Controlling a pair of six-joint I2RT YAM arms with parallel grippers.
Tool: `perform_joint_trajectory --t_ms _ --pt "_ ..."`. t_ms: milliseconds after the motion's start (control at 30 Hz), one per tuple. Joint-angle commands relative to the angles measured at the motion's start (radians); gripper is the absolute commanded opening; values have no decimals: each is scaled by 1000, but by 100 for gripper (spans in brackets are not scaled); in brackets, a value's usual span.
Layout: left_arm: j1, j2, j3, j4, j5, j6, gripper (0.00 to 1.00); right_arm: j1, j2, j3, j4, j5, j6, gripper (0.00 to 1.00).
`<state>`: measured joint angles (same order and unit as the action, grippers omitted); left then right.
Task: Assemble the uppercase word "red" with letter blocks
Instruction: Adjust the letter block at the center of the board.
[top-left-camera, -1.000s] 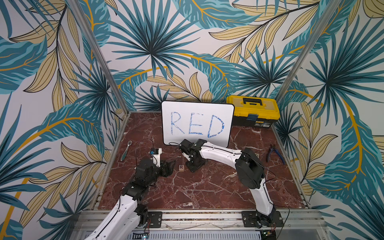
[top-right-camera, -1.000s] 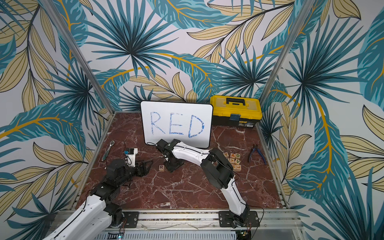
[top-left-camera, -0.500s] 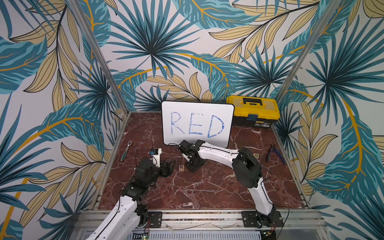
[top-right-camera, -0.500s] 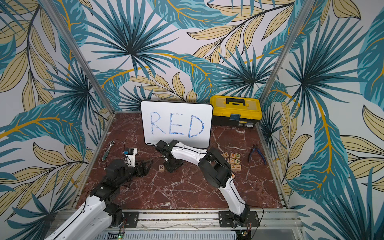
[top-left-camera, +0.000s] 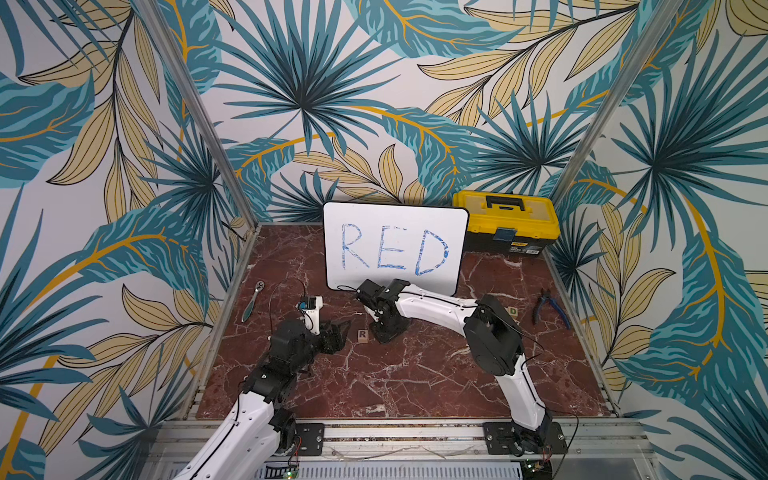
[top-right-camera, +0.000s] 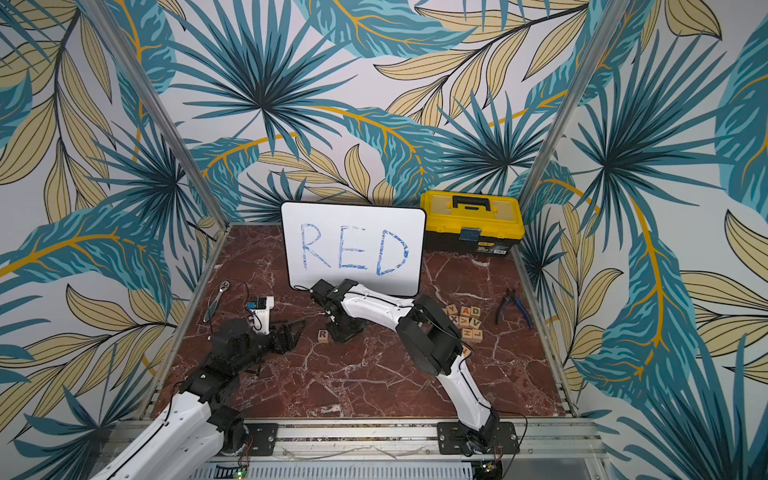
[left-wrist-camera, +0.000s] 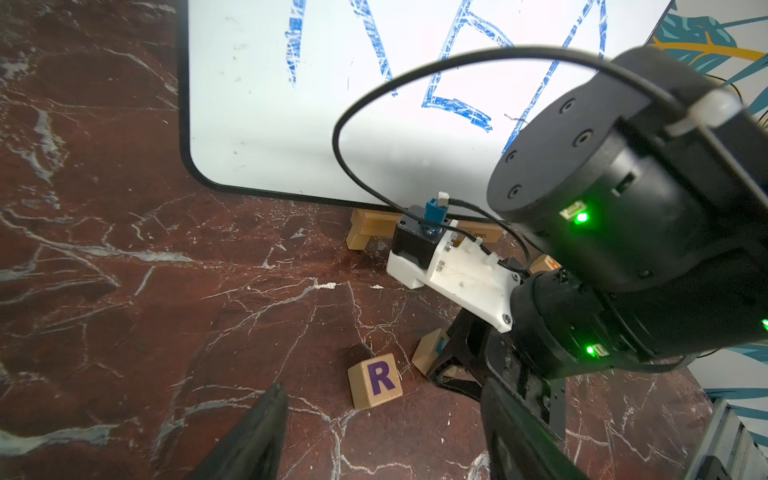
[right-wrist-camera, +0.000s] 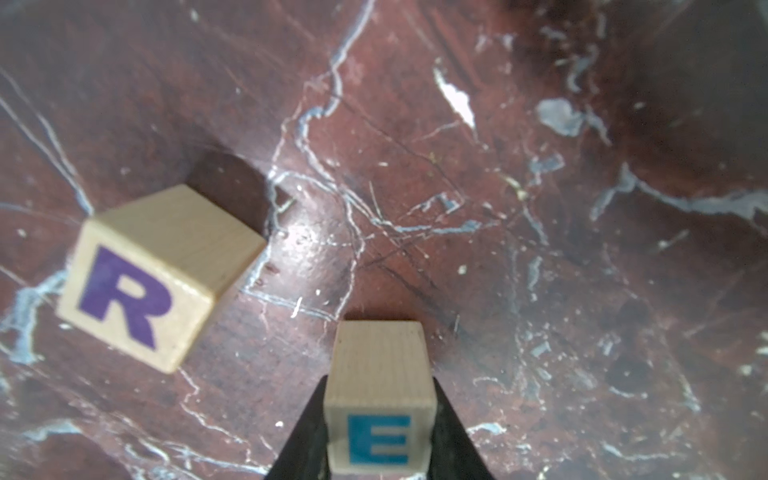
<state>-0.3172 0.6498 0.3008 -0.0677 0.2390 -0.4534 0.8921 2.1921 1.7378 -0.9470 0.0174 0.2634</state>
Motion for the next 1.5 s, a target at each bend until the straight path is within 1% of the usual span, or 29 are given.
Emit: perform_joint_trajectory --t_ms 0,167,400,600,867,1133,1467 --pt "-3 -6 -28 11 -12 0 74 8 11 10 -38 -6 71 26" --pt "-2 -3 -26 11 -11 2 74 7 -8 16 -75 1 216 27" --pt "-2 1 -25 10 -6 4 74 12 -14 29 -124 24 468 26" --pt "-2 0 -25 11 -2 5 74 12 1 43 -103 29 604 27" --pt "-2 1 -25 11 1 5 74 10 38 81 -89 32 691 27" --pt "-2 1 -25 11 1 5 74 10 70 96 -100 9 704 27" --pt "-3 2 -23 10 5 7 74 13 70 83 -67 -7 723 27"
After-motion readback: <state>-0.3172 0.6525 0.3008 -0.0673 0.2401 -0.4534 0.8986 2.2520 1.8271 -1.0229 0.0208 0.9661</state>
